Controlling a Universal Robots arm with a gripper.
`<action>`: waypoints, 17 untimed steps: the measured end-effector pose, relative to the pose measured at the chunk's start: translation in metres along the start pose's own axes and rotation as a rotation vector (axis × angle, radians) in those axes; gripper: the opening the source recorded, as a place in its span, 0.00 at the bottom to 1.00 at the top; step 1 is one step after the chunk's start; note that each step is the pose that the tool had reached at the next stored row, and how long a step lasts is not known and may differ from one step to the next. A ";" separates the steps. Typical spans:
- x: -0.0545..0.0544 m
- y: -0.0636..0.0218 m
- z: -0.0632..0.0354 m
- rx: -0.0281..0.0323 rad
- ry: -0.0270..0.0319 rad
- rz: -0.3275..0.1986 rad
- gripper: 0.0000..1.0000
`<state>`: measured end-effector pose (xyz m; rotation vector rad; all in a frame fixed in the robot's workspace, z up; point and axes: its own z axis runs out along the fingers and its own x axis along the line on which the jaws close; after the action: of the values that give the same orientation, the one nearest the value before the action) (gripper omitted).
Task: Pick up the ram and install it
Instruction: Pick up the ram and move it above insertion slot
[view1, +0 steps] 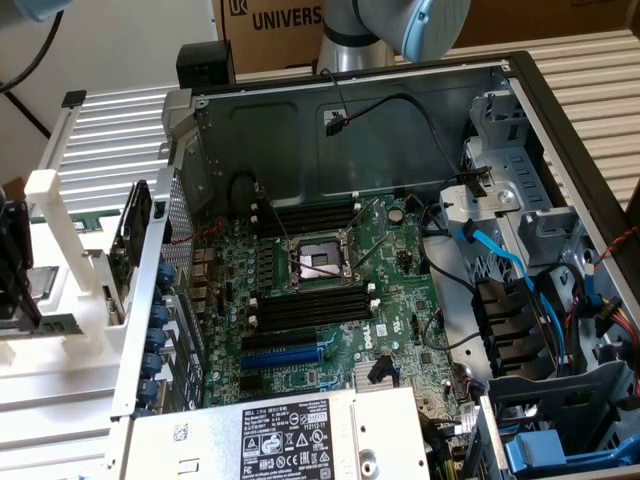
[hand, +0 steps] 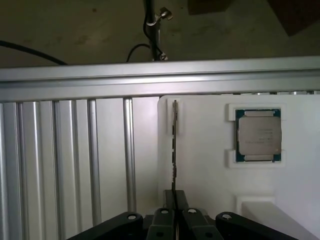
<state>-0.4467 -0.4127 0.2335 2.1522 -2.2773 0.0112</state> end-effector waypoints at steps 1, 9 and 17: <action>0.000 0.0000 -0.0025 0.0000 0.0010 0.001 0.13; 0.000 0.0003 -0.0250 0.0005 0.0117 0.009 0.13; 0.000 0.0004 -0.0536 0.0008 0.0185 0.016 0.13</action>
<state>-0.4471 -0.4126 0.2871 2.1255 -2.2845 0.0320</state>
